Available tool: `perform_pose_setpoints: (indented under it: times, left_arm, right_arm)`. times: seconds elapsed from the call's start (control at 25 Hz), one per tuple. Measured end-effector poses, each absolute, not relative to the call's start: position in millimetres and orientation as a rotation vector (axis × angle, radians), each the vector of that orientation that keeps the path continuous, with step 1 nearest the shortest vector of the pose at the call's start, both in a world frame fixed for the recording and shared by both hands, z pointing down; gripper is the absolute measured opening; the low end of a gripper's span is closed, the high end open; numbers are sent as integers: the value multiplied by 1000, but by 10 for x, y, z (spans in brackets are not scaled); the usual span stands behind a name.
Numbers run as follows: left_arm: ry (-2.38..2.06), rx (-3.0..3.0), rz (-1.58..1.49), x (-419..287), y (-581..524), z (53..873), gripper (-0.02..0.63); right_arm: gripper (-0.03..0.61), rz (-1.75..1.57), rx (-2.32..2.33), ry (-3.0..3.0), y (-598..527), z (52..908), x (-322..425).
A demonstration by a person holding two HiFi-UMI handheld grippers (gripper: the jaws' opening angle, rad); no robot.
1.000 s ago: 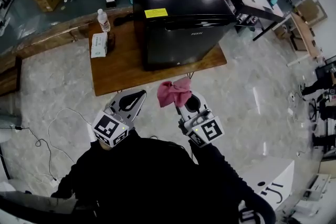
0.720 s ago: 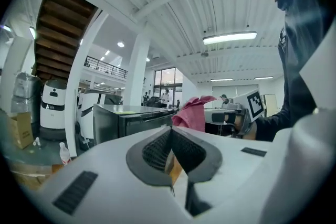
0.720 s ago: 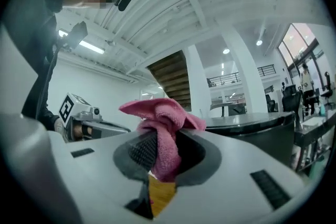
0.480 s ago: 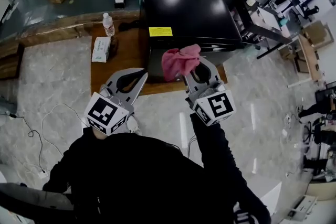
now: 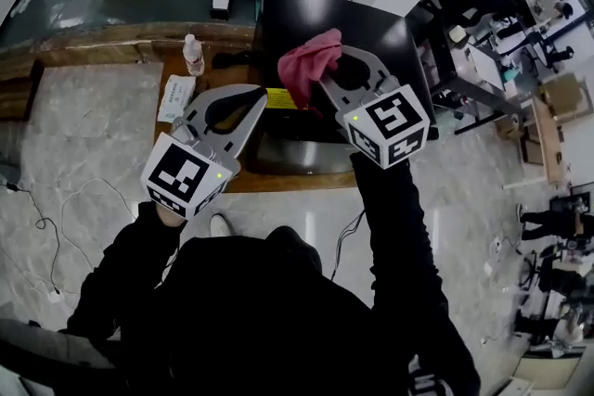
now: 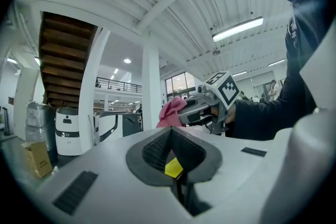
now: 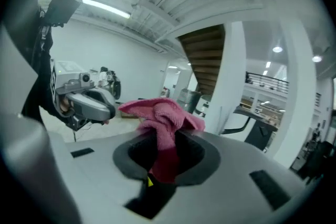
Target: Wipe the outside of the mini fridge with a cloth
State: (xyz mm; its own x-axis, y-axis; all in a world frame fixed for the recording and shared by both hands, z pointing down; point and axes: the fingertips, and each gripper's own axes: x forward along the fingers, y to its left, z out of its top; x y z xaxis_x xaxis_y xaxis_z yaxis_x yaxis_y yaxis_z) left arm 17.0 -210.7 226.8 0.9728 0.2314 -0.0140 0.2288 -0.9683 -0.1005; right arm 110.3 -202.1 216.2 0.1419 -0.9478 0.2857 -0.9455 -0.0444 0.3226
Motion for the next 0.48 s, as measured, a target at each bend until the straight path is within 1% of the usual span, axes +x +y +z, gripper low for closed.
perform_pose_setpoints:
  times: [0.12,0.24,0.48]
  left_arm:
    - [-207,-3013,31,354,-2272,2272,6]
    - [-42,-3036,-28,507,-2442,2335,6]
    - [152,-3069,-73,724,-2262,2309,6]
  right_arm:
    - [77,62,1663,-1898,-2372,2557,880]
    - [72,106,1411,-1900,-2475,3014,757]
    - [67,170,1293,-2005,-2120,3084,962]
